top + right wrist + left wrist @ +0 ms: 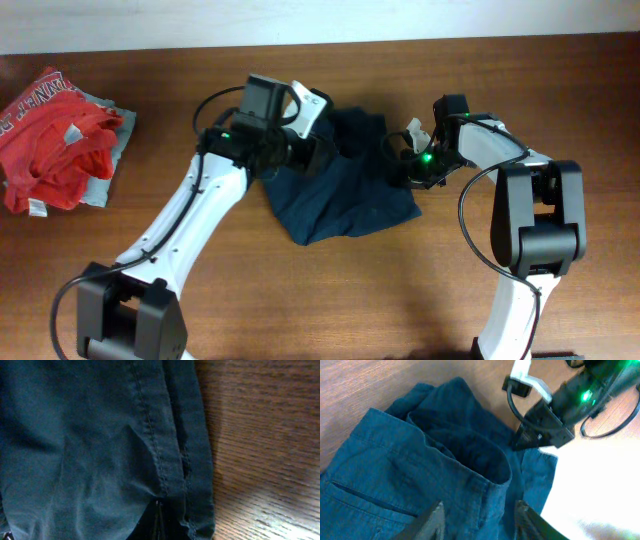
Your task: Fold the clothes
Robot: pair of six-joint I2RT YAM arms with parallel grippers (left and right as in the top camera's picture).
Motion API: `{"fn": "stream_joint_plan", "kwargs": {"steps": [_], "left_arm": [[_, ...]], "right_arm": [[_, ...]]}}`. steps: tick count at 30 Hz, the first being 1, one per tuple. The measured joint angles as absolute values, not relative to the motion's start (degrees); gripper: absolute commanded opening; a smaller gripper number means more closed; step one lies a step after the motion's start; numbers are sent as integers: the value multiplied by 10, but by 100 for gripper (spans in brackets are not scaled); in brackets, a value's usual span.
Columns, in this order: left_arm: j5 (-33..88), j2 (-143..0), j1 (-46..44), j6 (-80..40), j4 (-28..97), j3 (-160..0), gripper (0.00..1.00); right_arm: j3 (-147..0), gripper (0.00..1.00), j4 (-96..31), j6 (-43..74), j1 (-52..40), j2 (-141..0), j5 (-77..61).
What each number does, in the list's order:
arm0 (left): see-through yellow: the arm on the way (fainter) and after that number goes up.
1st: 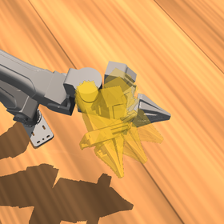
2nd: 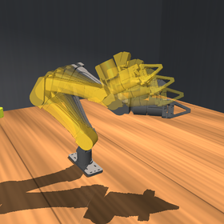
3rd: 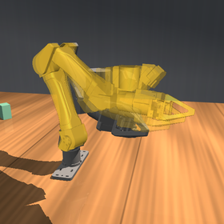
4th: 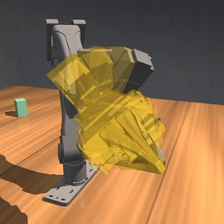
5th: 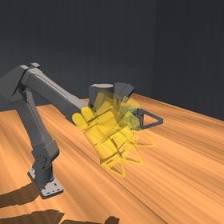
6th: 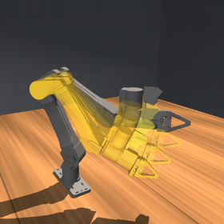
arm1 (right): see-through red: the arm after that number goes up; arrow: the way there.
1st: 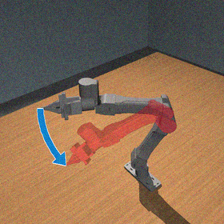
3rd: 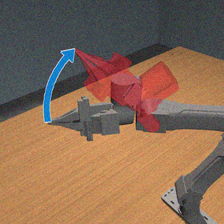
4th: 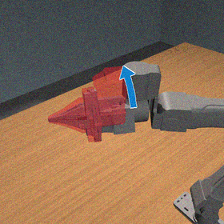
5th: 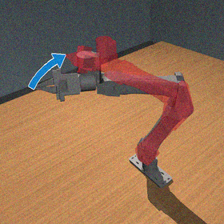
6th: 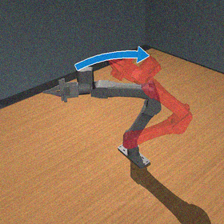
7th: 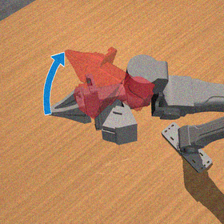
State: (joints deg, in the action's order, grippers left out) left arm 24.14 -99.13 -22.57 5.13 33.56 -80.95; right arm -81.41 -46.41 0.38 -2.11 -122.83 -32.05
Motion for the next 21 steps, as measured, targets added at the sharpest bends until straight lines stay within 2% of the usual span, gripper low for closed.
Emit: {"fn": "stream_joint_plan", "kwargs": {"steps": [6,15,21], "left_arm": [[143,-999,-289,110,377,-823,52],[90,-1068,-299,129,357,-823,52],[79,-1077,-301,132,316,-824,4]], "right_arm": [[-814,4,-464,4,-21,-1228,-321],[-814,4,-464,4,-21,-1228,-321],[-814,4,-464,4,-21,-1228,-321]]}}
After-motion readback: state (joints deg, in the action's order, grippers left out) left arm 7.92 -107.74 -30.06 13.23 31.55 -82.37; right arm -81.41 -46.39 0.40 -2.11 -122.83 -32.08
